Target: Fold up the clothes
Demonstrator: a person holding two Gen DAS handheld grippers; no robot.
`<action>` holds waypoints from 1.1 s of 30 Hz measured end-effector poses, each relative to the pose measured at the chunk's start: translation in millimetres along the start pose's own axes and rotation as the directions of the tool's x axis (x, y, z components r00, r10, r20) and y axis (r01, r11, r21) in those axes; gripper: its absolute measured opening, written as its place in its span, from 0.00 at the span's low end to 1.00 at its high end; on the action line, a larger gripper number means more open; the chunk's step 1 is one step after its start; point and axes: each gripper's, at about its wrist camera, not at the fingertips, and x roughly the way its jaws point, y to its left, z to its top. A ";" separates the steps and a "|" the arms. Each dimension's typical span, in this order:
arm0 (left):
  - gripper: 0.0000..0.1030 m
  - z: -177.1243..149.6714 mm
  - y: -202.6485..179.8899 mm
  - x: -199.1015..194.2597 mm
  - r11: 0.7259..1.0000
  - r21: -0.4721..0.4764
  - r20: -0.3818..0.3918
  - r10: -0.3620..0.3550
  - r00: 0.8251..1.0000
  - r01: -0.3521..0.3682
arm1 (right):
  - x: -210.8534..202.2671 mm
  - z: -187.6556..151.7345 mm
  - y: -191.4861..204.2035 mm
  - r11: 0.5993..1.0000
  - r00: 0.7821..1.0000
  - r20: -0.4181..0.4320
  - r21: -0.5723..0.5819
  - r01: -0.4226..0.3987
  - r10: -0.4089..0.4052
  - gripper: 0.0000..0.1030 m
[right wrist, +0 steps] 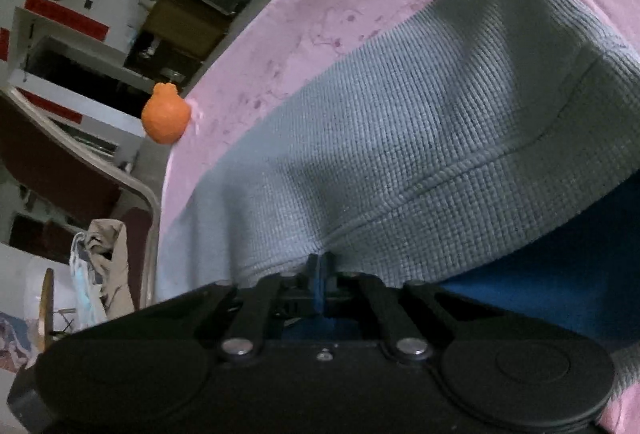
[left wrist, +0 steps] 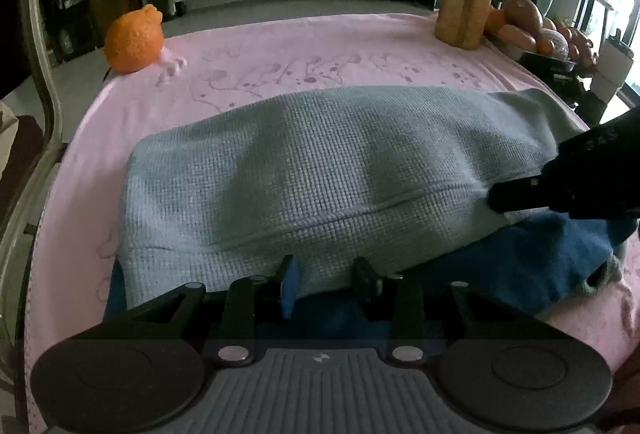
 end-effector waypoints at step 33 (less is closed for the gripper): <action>0.31 -26.8 -20.8 -42.6 0.997 -0.061 -0.025 -0.041 0.999 0.039 | -119.3 -56.3 -136.8 0.868 0.975 0.218 0.479 -0.132 0.028 0.45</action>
